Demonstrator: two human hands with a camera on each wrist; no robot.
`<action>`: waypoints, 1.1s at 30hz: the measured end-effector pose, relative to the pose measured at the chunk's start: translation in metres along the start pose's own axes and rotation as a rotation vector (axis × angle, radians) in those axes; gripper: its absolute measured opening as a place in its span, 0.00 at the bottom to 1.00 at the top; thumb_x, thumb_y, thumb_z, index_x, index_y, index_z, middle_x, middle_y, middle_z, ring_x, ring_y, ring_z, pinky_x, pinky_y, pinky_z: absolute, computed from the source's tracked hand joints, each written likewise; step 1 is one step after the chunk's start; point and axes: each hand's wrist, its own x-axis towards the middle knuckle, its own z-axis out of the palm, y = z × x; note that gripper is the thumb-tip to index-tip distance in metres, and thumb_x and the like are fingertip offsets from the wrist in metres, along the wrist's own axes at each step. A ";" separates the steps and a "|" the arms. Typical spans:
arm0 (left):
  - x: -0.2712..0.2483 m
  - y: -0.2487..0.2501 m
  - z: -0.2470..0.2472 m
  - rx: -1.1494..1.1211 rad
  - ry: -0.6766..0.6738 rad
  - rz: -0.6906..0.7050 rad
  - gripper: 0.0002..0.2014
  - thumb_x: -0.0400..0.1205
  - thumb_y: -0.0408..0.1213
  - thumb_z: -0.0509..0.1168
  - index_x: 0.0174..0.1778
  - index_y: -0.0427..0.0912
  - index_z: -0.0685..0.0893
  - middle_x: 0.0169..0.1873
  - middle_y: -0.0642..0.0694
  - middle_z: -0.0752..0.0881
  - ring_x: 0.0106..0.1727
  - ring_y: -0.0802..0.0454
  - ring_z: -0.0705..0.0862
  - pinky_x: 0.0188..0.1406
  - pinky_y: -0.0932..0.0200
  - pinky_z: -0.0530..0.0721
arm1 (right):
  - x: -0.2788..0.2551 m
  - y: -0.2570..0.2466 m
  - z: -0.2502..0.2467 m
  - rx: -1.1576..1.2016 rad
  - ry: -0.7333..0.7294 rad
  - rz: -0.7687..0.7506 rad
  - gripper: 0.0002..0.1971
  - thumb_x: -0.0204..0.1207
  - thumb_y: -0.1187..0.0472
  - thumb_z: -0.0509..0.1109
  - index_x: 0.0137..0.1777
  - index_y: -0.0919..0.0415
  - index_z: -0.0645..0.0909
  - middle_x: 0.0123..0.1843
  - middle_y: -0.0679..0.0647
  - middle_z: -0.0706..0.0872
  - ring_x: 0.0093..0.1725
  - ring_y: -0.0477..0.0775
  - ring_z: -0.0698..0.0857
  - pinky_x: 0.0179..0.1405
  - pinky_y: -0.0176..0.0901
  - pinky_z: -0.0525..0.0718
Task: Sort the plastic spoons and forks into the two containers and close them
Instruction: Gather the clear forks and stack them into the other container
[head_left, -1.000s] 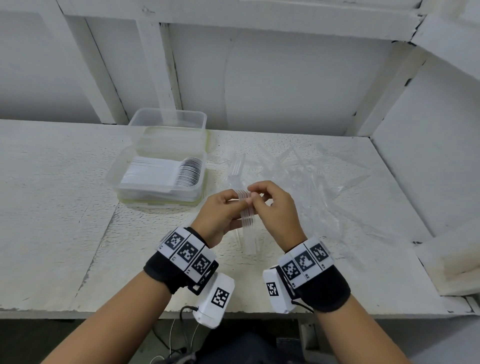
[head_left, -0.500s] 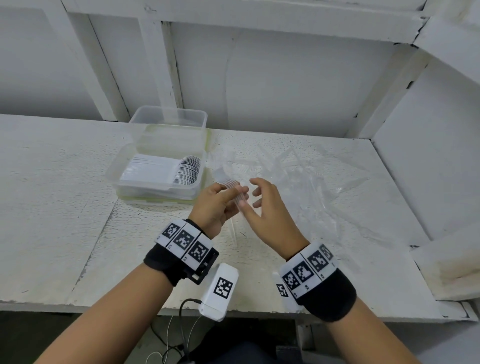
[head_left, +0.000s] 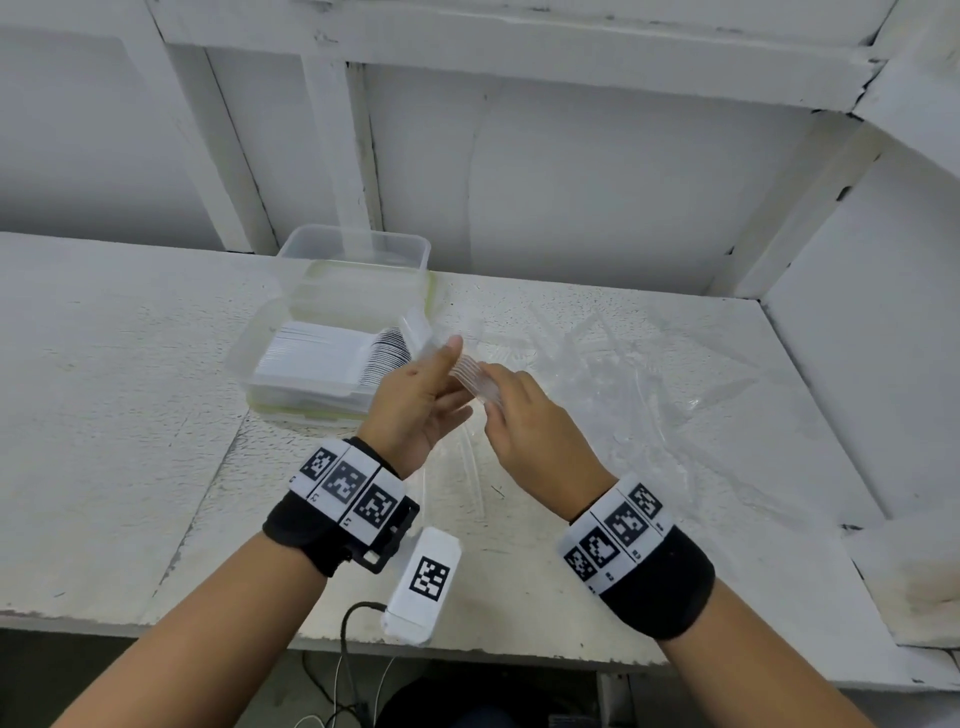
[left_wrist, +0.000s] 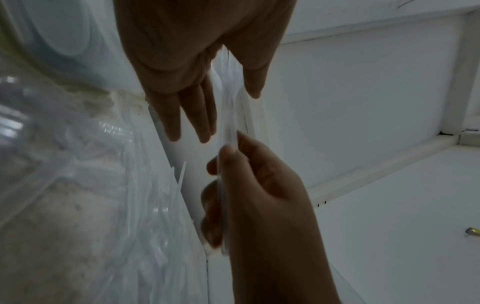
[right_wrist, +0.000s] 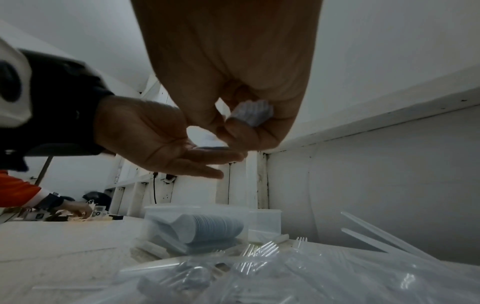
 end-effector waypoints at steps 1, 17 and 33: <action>0.003 0.007 -0.005 -0.025 0.021 0.021 0.10 0.81 0.47 0.64 0.41 0.44 0.80 0.41 0.44 0.89 0.42 0.51 0.87 0.52 0.56 0.83 | 0.004 0.000 0.000 0.012 -0.007 0.001 0.19 0.80 0.65 0.61 0.71 0.68 0.71 0.55 0.62 0.81 0.35 0.59 0.82 0.27 0.39 0.73; 0.072 0.109 -0.064 0.296 0.056 0.100 0.15 0.86 0.47 0.55 0.47 0.39 0.78 0.45 0.38 0.87 0.46 0.45 0.87 0.48 0.56 0.86 | 0.124 -0.003 -0.008 0.044 -0.117 0.094 0.19 0.84 0.56 0.57 0.73 0.58 0.71 0.67 0.55 0.80 0.64 0.57 0.79 0.58 0.47 0.76; 0.176 0.165 -0.193 1.287 0.310 -0.050 0.15 0.85 0.39 0.58 0.56 0.30 0.82 0.51 0.36 0.86 0.51 0.41 0.84 0.49 0.50 0.84 | 0.301 0.010 0.087 -0.263 -0.591 0.106 0.19 0.84 0.61 0.55 0.74 0.60 0.70 0.72 0.59 0.77 0.69 0.60 0.76 0.67 0.48 0.73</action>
